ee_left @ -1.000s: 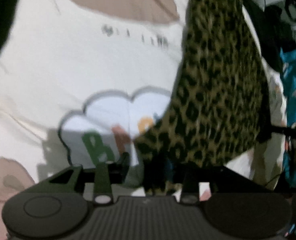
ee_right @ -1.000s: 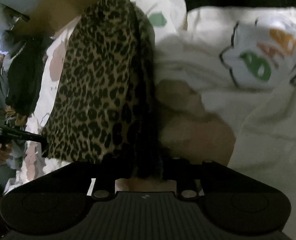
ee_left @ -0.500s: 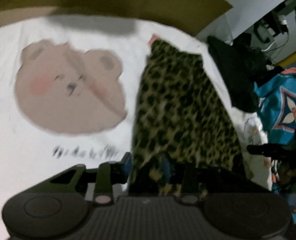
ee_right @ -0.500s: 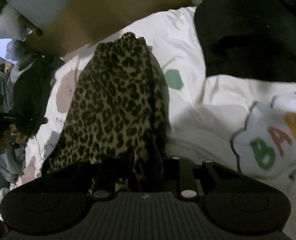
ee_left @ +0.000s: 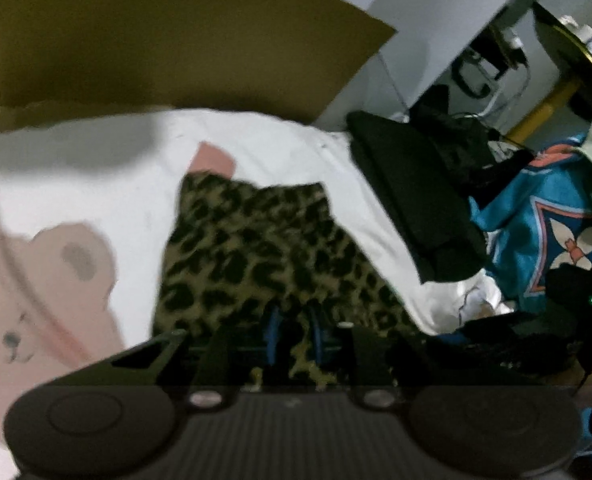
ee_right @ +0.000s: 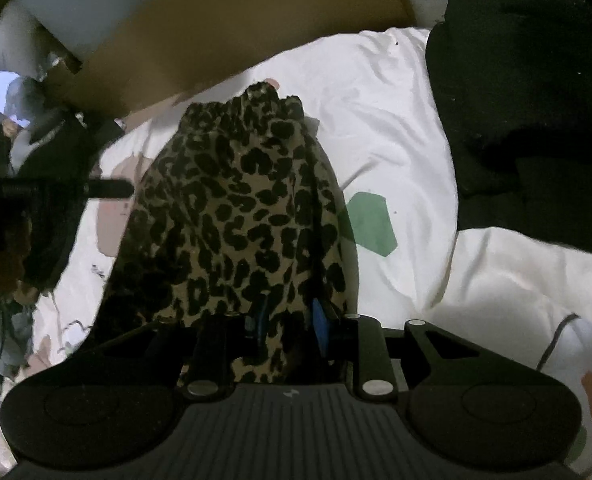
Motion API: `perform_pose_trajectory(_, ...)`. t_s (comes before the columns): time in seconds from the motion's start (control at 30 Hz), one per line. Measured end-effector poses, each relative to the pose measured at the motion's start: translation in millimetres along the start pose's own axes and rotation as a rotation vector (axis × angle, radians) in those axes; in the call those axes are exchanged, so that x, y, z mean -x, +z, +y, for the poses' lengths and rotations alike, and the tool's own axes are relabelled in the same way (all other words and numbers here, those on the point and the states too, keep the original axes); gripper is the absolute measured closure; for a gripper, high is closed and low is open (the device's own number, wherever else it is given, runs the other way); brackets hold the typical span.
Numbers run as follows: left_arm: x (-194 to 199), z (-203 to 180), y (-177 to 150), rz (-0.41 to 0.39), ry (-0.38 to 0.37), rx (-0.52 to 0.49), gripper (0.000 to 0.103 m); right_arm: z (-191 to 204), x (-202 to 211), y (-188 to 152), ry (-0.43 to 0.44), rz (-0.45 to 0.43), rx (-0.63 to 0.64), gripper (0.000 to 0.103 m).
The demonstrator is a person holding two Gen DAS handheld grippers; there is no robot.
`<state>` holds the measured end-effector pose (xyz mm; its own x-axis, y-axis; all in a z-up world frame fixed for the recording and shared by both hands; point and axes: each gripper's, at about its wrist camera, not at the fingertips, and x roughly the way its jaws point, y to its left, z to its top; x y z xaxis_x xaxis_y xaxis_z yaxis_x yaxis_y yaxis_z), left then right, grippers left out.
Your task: Fold clothes
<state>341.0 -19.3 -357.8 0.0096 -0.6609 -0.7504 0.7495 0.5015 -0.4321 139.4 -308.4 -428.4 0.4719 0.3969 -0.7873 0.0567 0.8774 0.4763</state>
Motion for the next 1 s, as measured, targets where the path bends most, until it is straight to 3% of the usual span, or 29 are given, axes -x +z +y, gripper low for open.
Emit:
perform_pose_trajectory(0.13,-18.1,-6.0,8.3,-0.003,0.006,-0.043,0.087,-3.4,-9.3,7.1,0.010,-0.001,-0.008,0.076)
perform_pose_trajectory(0.27,-38.1,-2.3,10.7,0.015,0.035,-0.042,0.091,-12.8,-19.0,16.9,0.066,0.019,-0.112,0.076)
perform_pose_trajectory(0.4,-49.4,0.1,10.4,0.033,0.066,-0.051,0.093,-9.6,-31.0,30.0,0.057,0.044,-0.126,0.076)
perform_pose_trajectory(0.43,-48.9,0.1,10.0,0.031,0.070,-0.055,0.093,-9.2,-32.5,31.0,0.055,0.049,-0.123,0.085)
perform_pose_trajectory(0.47,-48.4,0.0,9.6,0.029,0.074,-0.058,0.094,-9.4,-33.9,31.5,0.052,0.053,-0.124,0.101)
perform_pose_trajectory(0.5,-47.9,0.0,9.2,0.028,0.079,-0.062,0.095,-9.6,-35.3,32.1,0.050,0.058,-0.124,0.103)
perform_pose_trajectory(0.83,-42.9,-0.5,5.2,0.011,0.120,-0.097,0.098,-21.5,-19.1,33.6,0.039,0.025,-0.166,0.103)
perform_pose_trajectory(1.0,-43.8,17.3,3.5,0.005,0.141,-0.053,0.097,-25.6,-20.9,31.2,0.033,0.026,-0.184,0.103)
